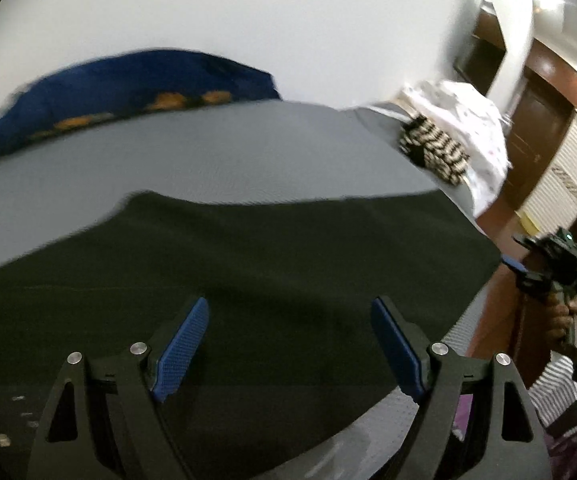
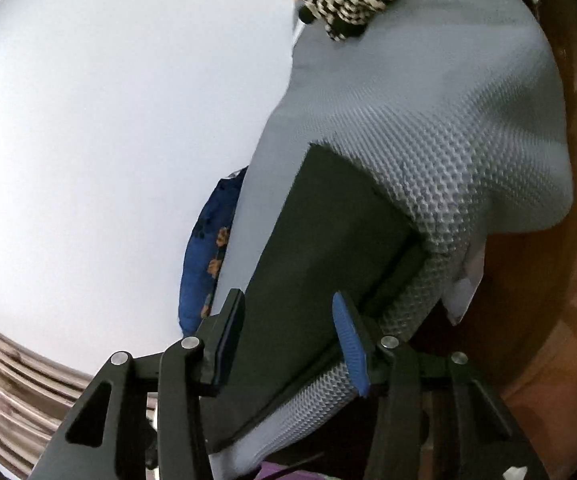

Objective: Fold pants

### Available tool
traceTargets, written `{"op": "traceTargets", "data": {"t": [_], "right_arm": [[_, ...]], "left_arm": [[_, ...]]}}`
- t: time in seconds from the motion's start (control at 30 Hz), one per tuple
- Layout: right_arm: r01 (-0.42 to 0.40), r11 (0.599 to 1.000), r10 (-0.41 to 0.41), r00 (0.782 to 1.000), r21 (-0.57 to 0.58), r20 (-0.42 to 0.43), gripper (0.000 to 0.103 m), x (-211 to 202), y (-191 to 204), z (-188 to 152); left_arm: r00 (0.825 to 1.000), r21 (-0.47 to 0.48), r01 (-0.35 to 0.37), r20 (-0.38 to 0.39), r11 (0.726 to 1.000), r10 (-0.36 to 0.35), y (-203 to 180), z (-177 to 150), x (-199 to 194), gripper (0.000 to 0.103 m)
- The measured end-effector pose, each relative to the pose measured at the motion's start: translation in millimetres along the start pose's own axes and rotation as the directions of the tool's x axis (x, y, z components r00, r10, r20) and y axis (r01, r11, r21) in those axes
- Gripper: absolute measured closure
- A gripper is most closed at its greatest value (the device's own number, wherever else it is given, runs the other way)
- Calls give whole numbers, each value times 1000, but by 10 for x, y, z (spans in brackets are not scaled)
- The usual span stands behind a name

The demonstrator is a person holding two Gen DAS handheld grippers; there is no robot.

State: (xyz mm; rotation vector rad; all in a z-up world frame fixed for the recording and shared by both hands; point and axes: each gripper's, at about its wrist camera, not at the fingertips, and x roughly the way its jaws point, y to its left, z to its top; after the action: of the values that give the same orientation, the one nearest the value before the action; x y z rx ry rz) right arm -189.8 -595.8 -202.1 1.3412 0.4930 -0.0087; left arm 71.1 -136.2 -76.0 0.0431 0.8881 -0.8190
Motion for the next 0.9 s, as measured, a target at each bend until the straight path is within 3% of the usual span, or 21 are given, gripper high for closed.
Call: {"op": "traceTargets", "data": {"t": [0.07, 0.17, 0.33, 0.63, 0.67, 0.7, 0.73, 0.9], "right_arm": [[26, 998, -26, 1000, 57, 1, 59, 55, -103, 45], [-20, 981, 14, 999, 191, 32, 64, 5, -263, 48], [-20, 983, 15, 999, 182, 32, 61, -40, -302, 38], [-6, 988, 8, 1000, 153, -13, 63, 236, -204, -18], [23, 992, -21, 1000, 126, -18, 74, 267, -163, -32], [45, 992, -43, 999, 114, -24, 92, 297, -151, -38], [62, 991, -60, 998, 120, -26, 96, 307, -162, -50], [104, 991, -104, 995, 87, 1, 98, 155, -104, -161]], "left_arm": [[999, -28, 16, -46, 999, -17, -30, -37, 184, 21], [997, -77, 28, -75, 997, -34, -40, -108, 314, 21], [998, -85, 42, -45, 995, -46, -30, -171, 359, 21], [999, -78, 36, -8, 996, -37, -19, -265, 340, 19], [999, -70, 31, -7, 997, -32, -31, -270, 344, 19], [1000, -61, 25, -6, 998, -25, -47, -276, 343, 19], [1000, -54, 21, -6, 998, -21, -58, -275, 348, 19], [1000, -88, 31, 0, 996, -32, -4, -264, 269, 19]]}}
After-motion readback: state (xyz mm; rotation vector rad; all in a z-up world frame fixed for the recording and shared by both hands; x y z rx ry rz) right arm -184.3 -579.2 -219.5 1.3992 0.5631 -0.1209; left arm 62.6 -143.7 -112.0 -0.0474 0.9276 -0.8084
